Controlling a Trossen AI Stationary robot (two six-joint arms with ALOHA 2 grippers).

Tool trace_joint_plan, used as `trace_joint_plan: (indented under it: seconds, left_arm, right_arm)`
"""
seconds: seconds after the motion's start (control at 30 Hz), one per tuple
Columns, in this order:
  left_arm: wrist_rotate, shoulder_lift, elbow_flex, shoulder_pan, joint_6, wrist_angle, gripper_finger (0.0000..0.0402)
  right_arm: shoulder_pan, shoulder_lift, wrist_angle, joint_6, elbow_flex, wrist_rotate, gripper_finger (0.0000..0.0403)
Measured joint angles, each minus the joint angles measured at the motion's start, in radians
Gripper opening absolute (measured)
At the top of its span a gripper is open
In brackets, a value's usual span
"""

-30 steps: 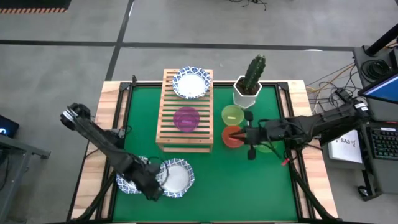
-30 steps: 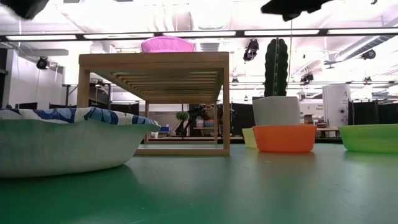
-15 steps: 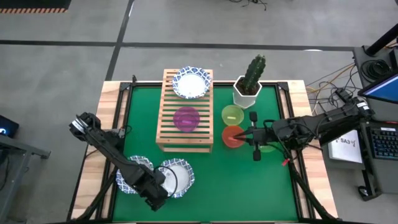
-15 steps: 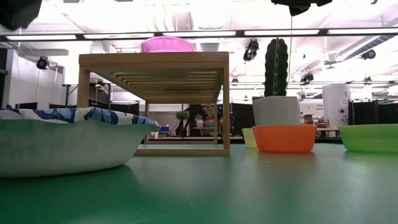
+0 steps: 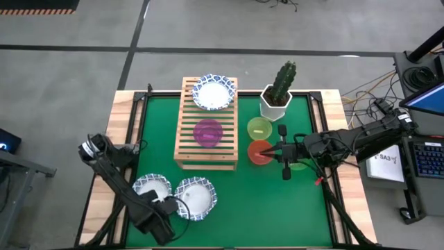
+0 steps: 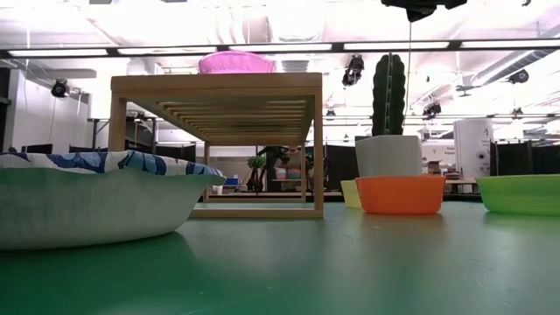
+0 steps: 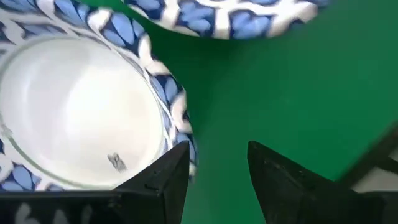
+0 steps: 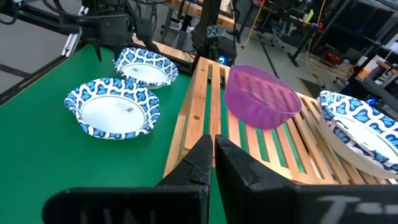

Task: Place and stack bowls onto a shelf
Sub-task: Stack the white and blue bowl on top with the other white and blue bowl on the shelf

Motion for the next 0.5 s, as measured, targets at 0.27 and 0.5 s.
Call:
trace_joint_plan:
  seconds: [0.27, 0.5]
  left_arm:
    - [-0.03, 0.037, -0.057, -0.024, -0.002, -0.004, 0.0124]
    - [-0.031, 0.053, -0.061, -0.028, -0.003, -0.002, 0.008]
  right_arm:
    - [0.0, 0.0, 0.004, 0.006, 0.0, 0.0, 0.0009]
    - [0.0, 0.0, 0.007, 0.0, 0.0, 0.0, 0.0009]
